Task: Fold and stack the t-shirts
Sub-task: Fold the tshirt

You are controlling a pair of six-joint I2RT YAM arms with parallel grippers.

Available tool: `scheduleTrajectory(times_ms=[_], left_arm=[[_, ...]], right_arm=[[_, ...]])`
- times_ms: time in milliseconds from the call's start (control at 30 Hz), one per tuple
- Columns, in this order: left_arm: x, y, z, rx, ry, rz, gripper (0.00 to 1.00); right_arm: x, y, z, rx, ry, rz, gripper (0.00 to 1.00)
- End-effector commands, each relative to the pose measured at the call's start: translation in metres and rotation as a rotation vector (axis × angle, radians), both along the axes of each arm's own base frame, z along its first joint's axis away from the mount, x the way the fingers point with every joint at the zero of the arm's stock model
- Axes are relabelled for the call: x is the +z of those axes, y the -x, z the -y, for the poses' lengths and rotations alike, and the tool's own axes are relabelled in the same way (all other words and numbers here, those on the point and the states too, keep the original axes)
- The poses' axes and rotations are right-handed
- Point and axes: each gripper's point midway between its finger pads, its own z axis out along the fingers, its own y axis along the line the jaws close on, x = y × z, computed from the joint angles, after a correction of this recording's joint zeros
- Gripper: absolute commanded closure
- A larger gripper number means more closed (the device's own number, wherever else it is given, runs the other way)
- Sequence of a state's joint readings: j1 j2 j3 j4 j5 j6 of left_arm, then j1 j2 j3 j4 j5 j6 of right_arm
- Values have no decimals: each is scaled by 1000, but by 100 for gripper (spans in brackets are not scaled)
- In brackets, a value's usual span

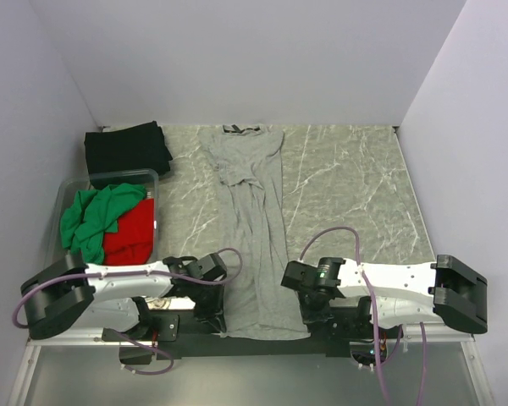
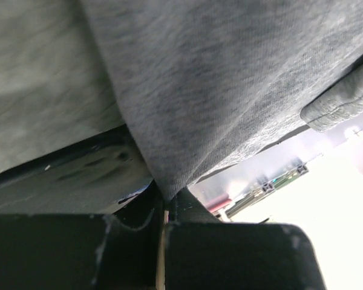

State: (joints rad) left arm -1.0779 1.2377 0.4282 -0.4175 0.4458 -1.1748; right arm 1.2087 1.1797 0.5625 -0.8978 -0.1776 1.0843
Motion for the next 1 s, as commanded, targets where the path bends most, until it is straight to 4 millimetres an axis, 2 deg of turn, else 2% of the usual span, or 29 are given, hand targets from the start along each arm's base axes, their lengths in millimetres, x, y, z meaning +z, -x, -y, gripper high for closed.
scheduleTrajectory(times_ms=[0,100,167,200,233,300,333,467,533,633,967], left_arm=[[-2,10,-16,34,-49,-31,100],[0,12,-20,55,-40,-30,100],[3,12,-20,71,-19,-30,95],[6,11,-16,71,4,-23,91],[11,10,-13,77,28,-20,79],[16,8,-12,82,39,-7,70],[22,6,-8,83,61,9,61],[38,3,0,86,120,27,45],[44,0,3,105,153,38,38],[41,0,2,138,164,31,33],[21,3,-1,142,137,11,38]], right_arm=[[0,7,7,-19,19,-21,100],[-1,7,7,-22,19,-23,100],[0,6,4,-15,11,-22,100],[0,6,3,-10,10,-23,100],[1,5,2,-6,6,-23,100],[2,4,-2,16,-6,-18,100],[6,2,-6,22,-20,-15,100],[21,-1,-17,53,-71,-4,70],[31,-3,-25,60,-106,9,63],[34,-6,-26,61,-113,23,55],[10,-10,-22,57,-122,18,50]])
